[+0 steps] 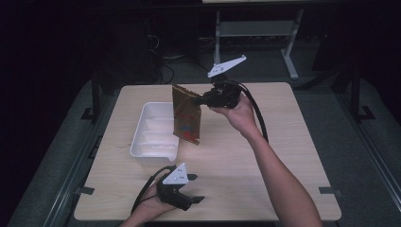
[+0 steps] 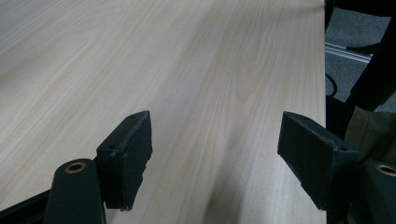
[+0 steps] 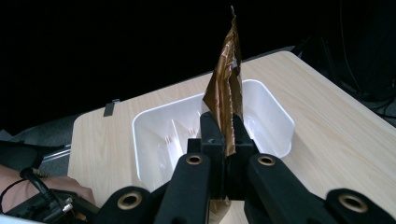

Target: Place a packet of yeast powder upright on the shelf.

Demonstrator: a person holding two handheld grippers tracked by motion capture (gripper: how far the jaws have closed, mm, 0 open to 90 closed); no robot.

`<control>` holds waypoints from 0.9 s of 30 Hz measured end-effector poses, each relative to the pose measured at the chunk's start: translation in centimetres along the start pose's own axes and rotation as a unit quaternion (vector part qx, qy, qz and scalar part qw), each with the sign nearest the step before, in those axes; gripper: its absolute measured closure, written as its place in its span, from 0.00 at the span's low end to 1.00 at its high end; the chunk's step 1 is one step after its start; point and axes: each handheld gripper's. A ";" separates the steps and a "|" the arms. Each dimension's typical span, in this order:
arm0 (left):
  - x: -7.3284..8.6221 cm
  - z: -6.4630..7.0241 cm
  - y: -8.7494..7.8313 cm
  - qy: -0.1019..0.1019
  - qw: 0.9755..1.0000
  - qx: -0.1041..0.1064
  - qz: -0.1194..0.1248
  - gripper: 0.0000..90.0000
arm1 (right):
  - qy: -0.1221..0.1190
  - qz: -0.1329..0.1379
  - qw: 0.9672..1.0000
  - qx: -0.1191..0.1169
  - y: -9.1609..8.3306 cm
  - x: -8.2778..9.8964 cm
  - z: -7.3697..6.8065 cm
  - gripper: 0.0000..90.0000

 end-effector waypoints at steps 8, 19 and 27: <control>0.1 -0.1 -0.1 0.001 1.000 -0.002 0.000 0.29 | -0.009 -0.001 1.000 -0.015 1.4 -1.2 -0.4 0.99; 0.1 -0.2 -0.3 0.002 1.000 -0.006 0.001 0.28 | -0.017 -0.001 0.999 -0.040 3.6 -2.1 -1.0 0.99; 0.1 -0.1 -0.4 0.004 1.000 -0.008 0.003 0.28 | -0.022 0.001 0.998 -0.054 5.0 -2.7 -1.5 0.99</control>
Point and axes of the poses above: each handheld gripper's, and its own axes: y roughly forward along the jaws, x roughly out of its underside, z roughly to its right, and after that the axes turned 3 degrees about -x, right-handed
